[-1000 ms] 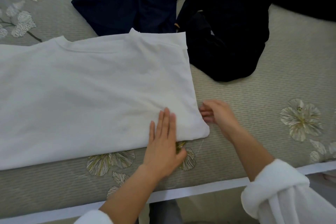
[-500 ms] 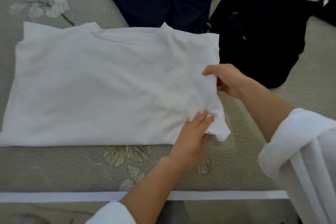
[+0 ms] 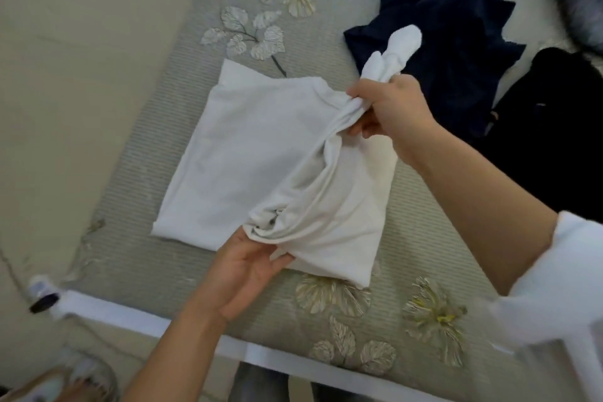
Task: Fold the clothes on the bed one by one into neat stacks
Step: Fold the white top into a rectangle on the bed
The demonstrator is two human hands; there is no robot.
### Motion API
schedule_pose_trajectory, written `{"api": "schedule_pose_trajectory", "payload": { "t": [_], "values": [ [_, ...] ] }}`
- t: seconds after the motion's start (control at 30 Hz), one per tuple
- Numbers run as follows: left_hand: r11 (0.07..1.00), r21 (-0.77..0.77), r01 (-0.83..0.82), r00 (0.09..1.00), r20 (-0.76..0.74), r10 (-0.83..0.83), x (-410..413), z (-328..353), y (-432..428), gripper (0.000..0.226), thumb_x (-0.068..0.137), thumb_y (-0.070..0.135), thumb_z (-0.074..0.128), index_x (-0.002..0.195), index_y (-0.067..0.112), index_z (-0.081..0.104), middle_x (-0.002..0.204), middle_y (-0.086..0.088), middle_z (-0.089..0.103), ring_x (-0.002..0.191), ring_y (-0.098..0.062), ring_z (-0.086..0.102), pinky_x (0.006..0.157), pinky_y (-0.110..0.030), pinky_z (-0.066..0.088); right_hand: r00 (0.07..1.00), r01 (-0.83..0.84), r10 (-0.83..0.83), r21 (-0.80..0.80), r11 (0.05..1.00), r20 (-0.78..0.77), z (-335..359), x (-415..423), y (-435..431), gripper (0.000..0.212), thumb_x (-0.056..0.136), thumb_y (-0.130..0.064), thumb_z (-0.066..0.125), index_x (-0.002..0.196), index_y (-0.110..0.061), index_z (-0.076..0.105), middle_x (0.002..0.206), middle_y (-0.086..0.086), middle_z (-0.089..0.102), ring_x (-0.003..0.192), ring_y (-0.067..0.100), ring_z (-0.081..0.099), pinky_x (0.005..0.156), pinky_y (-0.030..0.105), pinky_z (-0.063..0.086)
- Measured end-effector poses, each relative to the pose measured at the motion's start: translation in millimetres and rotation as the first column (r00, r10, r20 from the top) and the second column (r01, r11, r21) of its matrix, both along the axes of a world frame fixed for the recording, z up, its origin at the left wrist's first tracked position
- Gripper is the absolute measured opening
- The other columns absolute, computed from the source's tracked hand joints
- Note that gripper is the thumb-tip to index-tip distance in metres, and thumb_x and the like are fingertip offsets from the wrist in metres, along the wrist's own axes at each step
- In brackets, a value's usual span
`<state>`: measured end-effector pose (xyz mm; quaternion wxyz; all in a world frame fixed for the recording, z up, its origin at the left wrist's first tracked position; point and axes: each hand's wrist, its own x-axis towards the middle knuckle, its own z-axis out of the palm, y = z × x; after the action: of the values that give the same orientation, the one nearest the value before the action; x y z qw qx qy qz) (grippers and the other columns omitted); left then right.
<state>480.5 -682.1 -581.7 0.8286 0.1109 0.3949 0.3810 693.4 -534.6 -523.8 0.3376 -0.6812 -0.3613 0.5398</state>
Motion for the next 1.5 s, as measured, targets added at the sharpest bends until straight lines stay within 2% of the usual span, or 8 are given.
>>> {"api": "schedule_pose_trajectory", "payload": {
  "t": [0.23, 0.43, 0.67, 0.87, 1.1, 1.27, 1.4, 1.5],
  "values": [
    [0.983, -0.005, -0.182, 0.979, -0.091, 0.180, -98.2, -12.4, 4.0, 0.039, 0.089, 0.010, 0.050, 0.124, 0.020, 0.064, 0.135, -0.009, 0.057, 0.122, -0.025, 0.056, 0.098, -0.045, 0.047, 0.989, -0.146, 0.145, 0.043, 0.988, 0.019, -18.7, -127.2, 38.1, 0.017, 0.083, -0.009, 0.060, 0.068, -0.006, 0.054, 0.054, 0.011, 0.063, 0.041, 0.019, 0.058, 0.041, 0.022, 0.043],
    [0.845, -0.241, -0.478, 0.793, -0.532, 0.297, -134.2, -39.8, -4.4, 0.047, 0.081, -0.004, 0.029, 0.109, 0.019, 0.061, 0.109, -0.006, 0.066, 0.100, -0.023, 0.063, 0.077, -0.040, 0.052, 0.846, -0.492, 0.516, -0.178, 0.853, 0.135, -64.8, -146.7, 19.2, 0.055, 0.096, -0.038, 0.050, 0.147, -0.022, 0.036, 0.142, 0.001, 0.048, 0.122, 0.011, 0.049, 0.098, 0.023, 0.035],
    [0.877, -0.453, -0.160, 0.878, -0.472, -0.083, -107.8, -35.1, -12.5, 0.035, 0.077, 0.040, 0.066, 0.106, 0.019, 0.063, 0.097, -0.008, 0.074, 0.091, -0.025, 0.071, 0.072, -0.041, 0.057, 0.719, 0.027, -0.054, 0.049, 0.998, 0.693, -93.0, -76.4, -45.9, 0.055, 0.086, -0.032, 0.063, 0.134, -0.014, 0.044, 0.134, 0.005, 0.044, 0.126, 0.025, 0.037, 0.105, 0.042, 0.032],
    [0.928, -0.204, -0.311, 0.851, -0.494, 0.177, -54.9, -32.9, 2.9, 0.038, 0.087, 0.039, 0.063, 0.124, 0.033, 0.057, 0.116, 0.011, 0.068, 0.106, -0.010, 0.065, 0.085, -0.031, 0.053, 0.970, 0.216, -0.169, -0.303, 0.928, 0.176, -102.6, -41.5, -76.5, 0.037, 0.082, -0.026, 0.073, 0.110, -0.005, 0.064, 0.099, 0.002, 0.070, 0.082, 0.013, 0.067, 0.054, 0.019, 0.050],
    [0.974, -0.005, -0.227, 0.738, -0.653, 0.168, -46.9, -28.4, 28.7, 0.042, 0.086, 0.058, 0.052, 0.123, 0.037, 0.055, 0.108, 0.018, 0.067, 0.092, 0.004, 0.065, 0.073, -0.015, 0.051, 0.988, 0.156, -0.130, -0.451, 0.879, 0.088, -73.3, -16.1, -134.3, 0.022, 0.077, -0.014, 0.074, 0.093, -0.002, 0.065, 0.067, 0.005, 0.073, 0.052, 0.018, 0.067, 0.044, 0.025, 0.050],
    [0.992, -0.121, 0.043, 0.578, -0.806, -0.124, -81.2, -37.4, 34.6, 0.039, 0.079, 0.065, 0.057, 0.094, 0.029, 0.064, 0.090, 0.012, 0.067, 0.083, -0.009, 0.065, 0.063, -0.025, 0.047, 0.872, -0.432, 0.411, -0.812, 0.392, -0.266, -50.0, -20.8, -177.9, 0.039, 0.095, -0.031, 0.055, 0.080, 0.003, 0.066, 0.077, 0.022, 0.072, 0.055, 0.025, 0.068, 0.049, 0.026, 0.053],
    [0.998, -0.036, 0.060, 0.419, -0.906, -0.058, -96.6, -48.6, 31.9, 0.033, 0.085, 0.048, 0.062, 0.108, 0.025, 0.054, 0.097, 0.012, 0.060, 0.091, -0.011, 0.060, 0.067, -0.026, 0.044, 0.947, -0.161, 0.267, -0.454, 0.876, 0.180, -54.6, -19.4, -139.9, 0.021, 0.093, -0.016, 0.056, 0.080, -0.004, 0.069, 0.070, 0.007, 0.072, 0.059, 0.016, 0.064, 0.067, 0.038, 0.053],
    [0.987, 0.160, 0.015, 0.293, -0.944, 0.149, -94.5, -50.0, 37.8, 0.047, 0.089, 0.038, 0.062, 0.128, 0.019, 0.044, 0.115, -0.002, 0.054, 0.098, -0.015, 0.055, 0.082, -0.027, 0.045, 0.829, -0.078, 0.052, 0.024, 0.997, 0.557, -59.6, -24.6, -92.5, 0.011, 0.089, -0.018, 0.059, 0.098, -0.014, 0.065, 0.095, 0.002, 0.067, 0.086, 0.016, 0.058, 0.078, 0.032, 0.044]
  ]
}}
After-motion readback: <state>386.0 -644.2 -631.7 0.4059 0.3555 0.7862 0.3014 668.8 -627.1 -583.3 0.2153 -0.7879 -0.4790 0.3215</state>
